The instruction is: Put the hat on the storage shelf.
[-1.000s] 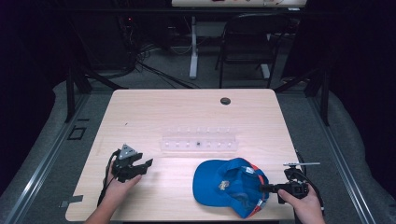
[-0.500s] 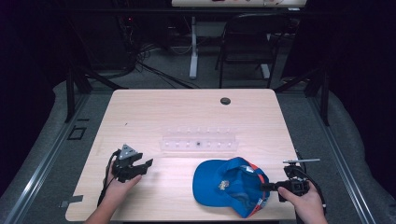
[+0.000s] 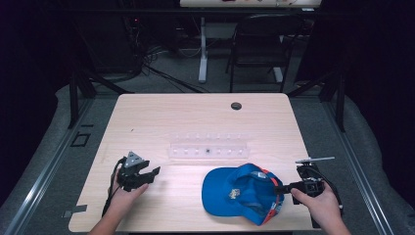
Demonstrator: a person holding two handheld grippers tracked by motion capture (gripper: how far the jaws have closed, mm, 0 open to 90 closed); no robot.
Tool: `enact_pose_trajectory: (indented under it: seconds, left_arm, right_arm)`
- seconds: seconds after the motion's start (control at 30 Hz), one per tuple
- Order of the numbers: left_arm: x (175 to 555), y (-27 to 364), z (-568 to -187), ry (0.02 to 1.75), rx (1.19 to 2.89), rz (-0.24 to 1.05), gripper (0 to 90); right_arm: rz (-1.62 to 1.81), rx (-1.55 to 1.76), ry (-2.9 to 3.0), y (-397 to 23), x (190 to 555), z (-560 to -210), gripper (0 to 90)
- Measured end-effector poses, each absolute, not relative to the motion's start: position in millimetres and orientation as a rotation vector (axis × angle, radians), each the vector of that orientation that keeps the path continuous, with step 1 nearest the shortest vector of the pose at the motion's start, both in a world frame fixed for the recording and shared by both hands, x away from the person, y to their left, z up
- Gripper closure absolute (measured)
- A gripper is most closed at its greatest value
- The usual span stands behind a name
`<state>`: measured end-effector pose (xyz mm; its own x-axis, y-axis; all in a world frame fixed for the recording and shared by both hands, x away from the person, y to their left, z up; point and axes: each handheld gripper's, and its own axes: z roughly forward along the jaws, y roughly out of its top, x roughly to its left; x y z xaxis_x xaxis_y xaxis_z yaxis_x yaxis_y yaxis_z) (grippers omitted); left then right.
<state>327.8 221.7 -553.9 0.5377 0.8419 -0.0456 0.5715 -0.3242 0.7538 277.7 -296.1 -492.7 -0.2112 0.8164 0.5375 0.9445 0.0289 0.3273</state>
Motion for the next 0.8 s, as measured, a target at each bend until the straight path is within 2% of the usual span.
enact_pose_trajectory:
  seconds: [0.8]
  left_arm:
    - [328, 222, -554, 1.138, 2.033, 0.465, 46.9]
  right_arm:
    - [-0.749, -1.868, -2.191, -274, 302, -442, 78.5]
